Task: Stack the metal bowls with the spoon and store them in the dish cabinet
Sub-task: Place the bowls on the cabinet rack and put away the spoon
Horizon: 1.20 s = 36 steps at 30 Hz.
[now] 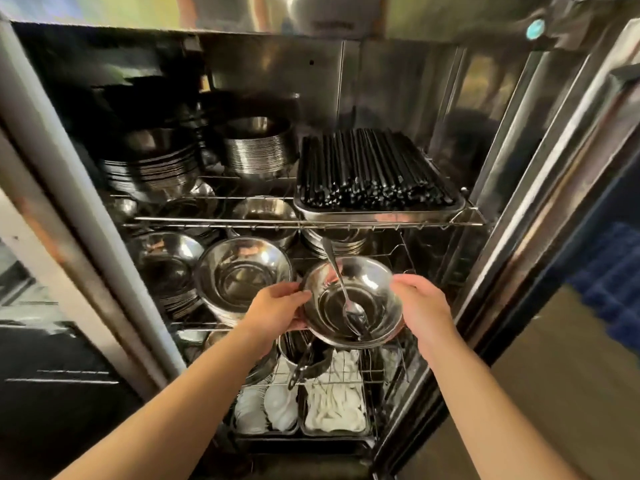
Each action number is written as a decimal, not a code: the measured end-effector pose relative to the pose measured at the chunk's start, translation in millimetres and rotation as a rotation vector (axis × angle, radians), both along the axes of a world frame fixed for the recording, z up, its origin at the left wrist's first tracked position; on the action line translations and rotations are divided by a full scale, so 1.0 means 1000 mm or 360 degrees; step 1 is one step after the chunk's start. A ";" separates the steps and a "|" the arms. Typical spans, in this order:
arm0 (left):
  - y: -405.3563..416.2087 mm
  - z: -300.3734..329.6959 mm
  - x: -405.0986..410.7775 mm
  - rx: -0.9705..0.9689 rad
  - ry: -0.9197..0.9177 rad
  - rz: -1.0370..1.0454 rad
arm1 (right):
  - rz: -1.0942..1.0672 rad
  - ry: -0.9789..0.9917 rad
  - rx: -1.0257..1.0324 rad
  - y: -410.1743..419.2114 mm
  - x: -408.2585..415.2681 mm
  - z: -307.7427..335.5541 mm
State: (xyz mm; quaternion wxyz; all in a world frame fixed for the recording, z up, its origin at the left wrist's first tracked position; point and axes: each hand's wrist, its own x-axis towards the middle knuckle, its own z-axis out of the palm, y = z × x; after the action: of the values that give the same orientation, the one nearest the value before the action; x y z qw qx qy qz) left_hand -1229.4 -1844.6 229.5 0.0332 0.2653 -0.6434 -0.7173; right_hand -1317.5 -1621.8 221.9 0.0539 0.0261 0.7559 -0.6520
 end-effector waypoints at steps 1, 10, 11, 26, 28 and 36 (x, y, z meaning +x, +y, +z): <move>0.002 -0.005 -0.008 -0.0015 -0.0016 0.0002 | 0.0014 0.0006 0.0022 0.000 -0.009 -0.004; 0.004 -0.029 -0.056 0.0021 -0.0037 -0.0024 | 0.0019 -0.0023 0.0157 -0.004 -0.059 -0.032; 0.004 -0.031 -0.060 0.0017 -0.0022 -0.0039 | -0.0002 -0.0024 0.0169 -0.005 -0.063 -0.034; 0.018 -0.057 -0.083 -0.0123 -0.0059 -0.0138 | -0.0130 -0.0058 0.0451 -0.004 -0.090 -0.057; 0.018 -0.061 -0.084 -0.0123 -0.0070 -0.0123 | -0.0117 -0.0055 0.0470 -0.005 -0.091 -0.060; 0.019 -0.071 -0.083 -0.0094 -0.0103 -0.0068 | -0.0016 -0.0012 0.0615 -0.009 -0.097 -0.066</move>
State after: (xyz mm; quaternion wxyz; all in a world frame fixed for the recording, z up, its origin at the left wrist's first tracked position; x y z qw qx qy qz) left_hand -1311.9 -1825.1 158.2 0.0049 0.2736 -0.6706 -0.6895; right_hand -1414.9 -1630.7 156.2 0.0475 0.0421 0.8666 -0.4949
